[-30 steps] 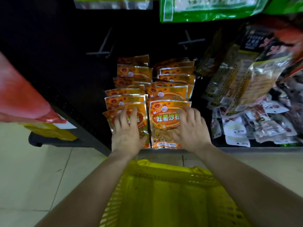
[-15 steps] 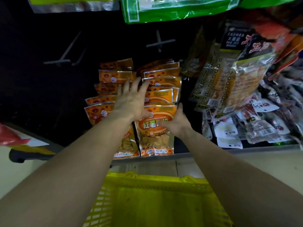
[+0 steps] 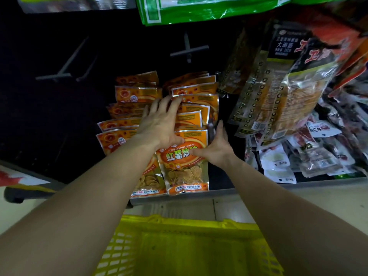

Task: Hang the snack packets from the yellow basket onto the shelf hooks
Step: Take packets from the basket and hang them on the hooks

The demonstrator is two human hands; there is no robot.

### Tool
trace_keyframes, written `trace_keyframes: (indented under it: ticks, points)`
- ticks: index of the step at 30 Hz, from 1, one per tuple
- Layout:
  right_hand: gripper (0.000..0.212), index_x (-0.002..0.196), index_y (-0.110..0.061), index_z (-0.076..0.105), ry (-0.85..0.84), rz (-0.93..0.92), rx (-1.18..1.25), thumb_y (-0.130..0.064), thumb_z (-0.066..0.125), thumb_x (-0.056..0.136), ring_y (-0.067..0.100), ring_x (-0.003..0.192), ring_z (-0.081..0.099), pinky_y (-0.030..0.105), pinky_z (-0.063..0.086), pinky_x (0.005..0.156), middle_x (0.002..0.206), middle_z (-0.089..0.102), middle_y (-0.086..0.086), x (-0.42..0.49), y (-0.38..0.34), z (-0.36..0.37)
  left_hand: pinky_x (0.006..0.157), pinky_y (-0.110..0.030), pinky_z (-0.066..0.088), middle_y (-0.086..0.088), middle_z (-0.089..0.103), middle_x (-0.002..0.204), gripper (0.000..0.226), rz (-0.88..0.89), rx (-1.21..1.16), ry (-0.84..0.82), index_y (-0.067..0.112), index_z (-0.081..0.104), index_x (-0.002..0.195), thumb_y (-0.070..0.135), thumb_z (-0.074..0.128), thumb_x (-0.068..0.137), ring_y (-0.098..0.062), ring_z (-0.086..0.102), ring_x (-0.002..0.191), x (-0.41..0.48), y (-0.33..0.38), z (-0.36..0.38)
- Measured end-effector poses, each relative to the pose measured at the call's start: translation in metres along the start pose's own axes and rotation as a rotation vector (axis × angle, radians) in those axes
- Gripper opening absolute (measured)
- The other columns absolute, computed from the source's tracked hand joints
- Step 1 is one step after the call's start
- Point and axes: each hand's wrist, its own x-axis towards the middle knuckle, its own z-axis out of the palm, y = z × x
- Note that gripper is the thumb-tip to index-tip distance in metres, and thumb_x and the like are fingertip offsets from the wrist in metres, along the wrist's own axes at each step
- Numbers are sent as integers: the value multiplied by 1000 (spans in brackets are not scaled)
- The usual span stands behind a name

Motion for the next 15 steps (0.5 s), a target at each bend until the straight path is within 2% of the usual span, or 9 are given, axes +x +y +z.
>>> trace_keyframes:
  ticks: [2,3,5,7,9,11,13,15]
  points:
    - [130,155,-44,2,-76,-21,112,-35,94,63,20,123,57,43,51,100,143,51,-2,5,2,3,122,-54,15,-4,17,161,128,-15,9,-7,33,1,155,61,84,62,-30,13,150,4,-1,1]
    - [122,154,-45,8,-106,-29,123,-34,92,66,18,115,62,42,54,97,135,57,-3,4,1,6,122,-53,16,-5,20,159,125,-22,17,-11,33,3,155,62,83,63,-31,16,149,5,-1,1]
    - [119,153,-45,14,-130,-41,126,-39,92,63,18,113,65,48,53,99,130,62,-4,3,3,10,122,-51,16,-6,24,157,120,-38,23,-8,32,8,155,65,80,65,-31,21,147,6,-2,3]
    - [126,154,-44,12,-85,-66,116,-45,93,57,21,126,56,53,48,105,142,52,-1,-1,1,8,122,-50,16,-6,22,158,121,-38,26,-8,31,8,155,66,80,64,-31,20,147,7,-2,3]
    - [137,158,-37,-1,30,-76,52,-44,93,59,23,144,33,50,36,115,161,23,3,0,-1,-3,123,-50,15,-5,17,161,125,-30,8,-17,31,5,156,68,79,63,-30,16,149,12,-2,0]
    - [145,157,-31,-15,65,-99,25,-46,92,61,24,152,11,46,24,118,167,0,2,3,-6,-16,123,-52,15,-2,11,164,131,-14,-28,-28,32,0,156,70,80,60,-29,11,151,19,-1,-6]
    - [149,156,-29,-21,38,-121,30,-51,91,60,25,154,3,47,18,120,167,-5,5,11,-13,-25,123,-52,14,1,5,166,135,7,-75,-46,34,-2,157,72,80,57,-28,6,153,28,1,-13]
    - [153,154,-29,-24,-11,-113,39,-52,92,57,25,153,6,47,18,120,167,0,5,25,-20,-28,123,-52,14,3,0,167,138,7,-126,-77,36,-3,157,72,82,55,-27,2,153,37,2,-18]
